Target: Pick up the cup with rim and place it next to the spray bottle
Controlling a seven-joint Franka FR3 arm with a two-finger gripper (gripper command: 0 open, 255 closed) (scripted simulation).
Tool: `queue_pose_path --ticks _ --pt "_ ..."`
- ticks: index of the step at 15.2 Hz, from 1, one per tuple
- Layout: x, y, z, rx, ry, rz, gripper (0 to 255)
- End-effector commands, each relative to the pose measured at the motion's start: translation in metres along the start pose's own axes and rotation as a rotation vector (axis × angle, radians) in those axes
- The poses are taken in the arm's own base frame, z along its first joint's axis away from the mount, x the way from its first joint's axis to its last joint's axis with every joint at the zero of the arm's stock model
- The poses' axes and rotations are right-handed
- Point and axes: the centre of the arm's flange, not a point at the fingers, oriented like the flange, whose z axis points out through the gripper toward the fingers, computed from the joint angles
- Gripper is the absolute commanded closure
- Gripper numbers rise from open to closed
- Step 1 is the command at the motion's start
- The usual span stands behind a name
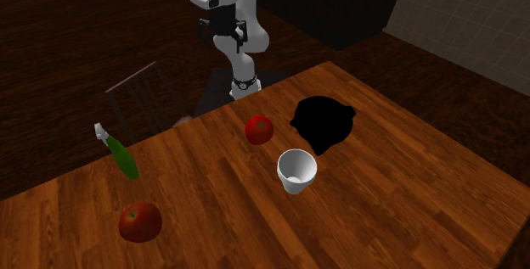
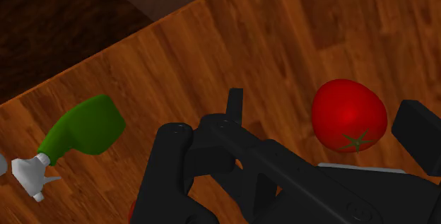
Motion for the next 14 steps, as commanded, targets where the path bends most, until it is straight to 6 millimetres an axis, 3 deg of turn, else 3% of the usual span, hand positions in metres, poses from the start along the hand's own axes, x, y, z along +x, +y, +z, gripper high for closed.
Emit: queue_pose_path --ticks 1,14 --pt "0.0 0.0 0.0 0.0 0.0 0.0 0" --pt "0.113 -0.106 0.061 -0.015 0.059 -0.01 0"
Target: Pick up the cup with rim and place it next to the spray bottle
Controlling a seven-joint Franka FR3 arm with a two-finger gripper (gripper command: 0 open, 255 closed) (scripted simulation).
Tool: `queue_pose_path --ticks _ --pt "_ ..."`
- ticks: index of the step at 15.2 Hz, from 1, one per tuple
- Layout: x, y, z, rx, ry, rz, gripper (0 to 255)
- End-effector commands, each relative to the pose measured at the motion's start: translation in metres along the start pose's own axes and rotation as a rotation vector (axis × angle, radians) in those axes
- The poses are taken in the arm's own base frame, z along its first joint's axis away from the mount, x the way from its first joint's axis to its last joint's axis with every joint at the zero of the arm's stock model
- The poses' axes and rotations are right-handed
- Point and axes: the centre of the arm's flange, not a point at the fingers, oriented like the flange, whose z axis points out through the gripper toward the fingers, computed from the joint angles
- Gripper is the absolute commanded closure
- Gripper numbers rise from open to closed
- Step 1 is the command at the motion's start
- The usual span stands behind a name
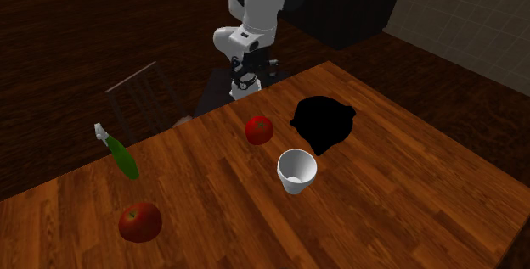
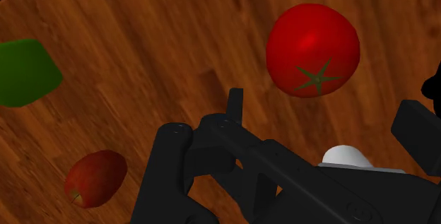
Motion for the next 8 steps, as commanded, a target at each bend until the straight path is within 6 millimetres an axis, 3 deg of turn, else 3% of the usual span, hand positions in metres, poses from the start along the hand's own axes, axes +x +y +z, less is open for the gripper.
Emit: queue_pose_path --ticks 1,8 --pt "0.019 -0.016 0.008 -0.001 0.011 -0.001 0" --pt "0.08 -0.074 0.041 -0.009 0.042 -0.006 0"
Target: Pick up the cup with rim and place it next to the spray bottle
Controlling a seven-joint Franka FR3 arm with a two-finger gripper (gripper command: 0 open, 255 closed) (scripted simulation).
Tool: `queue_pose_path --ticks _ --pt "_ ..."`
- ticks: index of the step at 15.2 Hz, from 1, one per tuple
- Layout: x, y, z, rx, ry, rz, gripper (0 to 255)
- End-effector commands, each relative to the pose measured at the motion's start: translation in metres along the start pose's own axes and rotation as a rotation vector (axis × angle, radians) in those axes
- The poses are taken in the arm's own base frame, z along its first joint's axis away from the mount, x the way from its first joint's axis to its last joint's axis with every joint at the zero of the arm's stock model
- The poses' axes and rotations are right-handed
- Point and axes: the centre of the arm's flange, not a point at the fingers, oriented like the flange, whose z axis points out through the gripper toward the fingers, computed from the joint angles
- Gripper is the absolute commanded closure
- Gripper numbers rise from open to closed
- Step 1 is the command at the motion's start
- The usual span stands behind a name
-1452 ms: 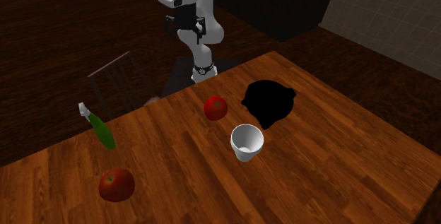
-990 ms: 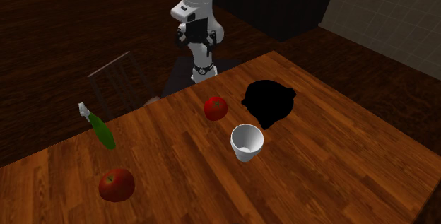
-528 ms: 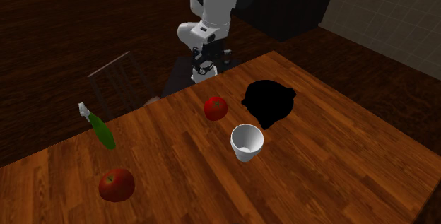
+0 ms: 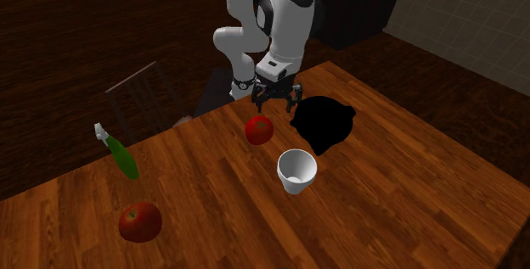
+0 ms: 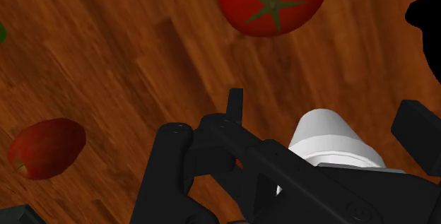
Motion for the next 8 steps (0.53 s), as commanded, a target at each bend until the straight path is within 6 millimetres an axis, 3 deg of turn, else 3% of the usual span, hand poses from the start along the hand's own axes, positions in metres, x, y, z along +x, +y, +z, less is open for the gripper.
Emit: queue_pose_path --ticks 1,8 --pt "0.017 -0.017 0.011 -0.001 0.01 -0.001 0" --pt "0.078 -0.074 0.044 -0.009 0.042 -0.006 0"
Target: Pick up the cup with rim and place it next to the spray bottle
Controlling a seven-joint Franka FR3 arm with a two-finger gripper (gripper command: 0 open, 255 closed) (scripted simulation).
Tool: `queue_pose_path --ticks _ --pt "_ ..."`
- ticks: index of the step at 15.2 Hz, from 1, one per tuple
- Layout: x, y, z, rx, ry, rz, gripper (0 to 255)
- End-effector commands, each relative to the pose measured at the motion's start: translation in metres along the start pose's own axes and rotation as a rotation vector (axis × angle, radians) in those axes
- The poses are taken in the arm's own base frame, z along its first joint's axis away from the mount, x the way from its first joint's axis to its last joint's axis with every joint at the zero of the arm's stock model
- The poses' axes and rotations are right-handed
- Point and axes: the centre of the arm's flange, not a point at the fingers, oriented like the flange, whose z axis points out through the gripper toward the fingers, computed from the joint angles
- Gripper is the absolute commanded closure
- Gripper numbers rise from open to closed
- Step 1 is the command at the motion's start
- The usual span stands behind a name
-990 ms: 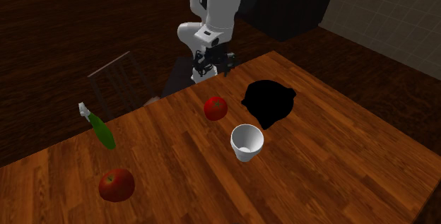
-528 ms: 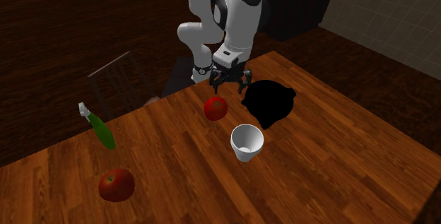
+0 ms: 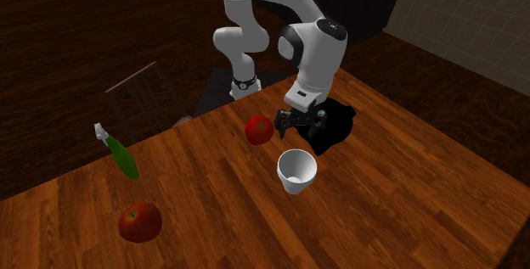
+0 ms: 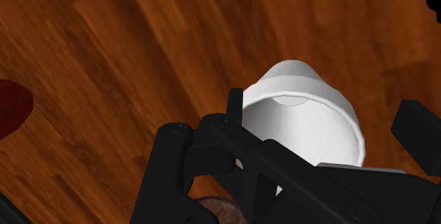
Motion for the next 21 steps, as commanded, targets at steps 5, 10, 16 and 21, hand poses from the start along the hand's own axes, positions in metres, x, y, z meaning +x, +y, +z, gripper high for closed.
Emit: queue_pose_path --ticks 5,10,16,21 --pt "0.05 -0.049 0.031 -0.007 0.028 -0.004 0" --pt "0.063 -0.06 0.053 -0.008 0.034 -0.005 0" --pt "0.063 -0.06 0.077 -0.008 0.034 -0.005 0" --pt "0.063 -0.06 0.077 -0.008 0.034 -0.005 0"
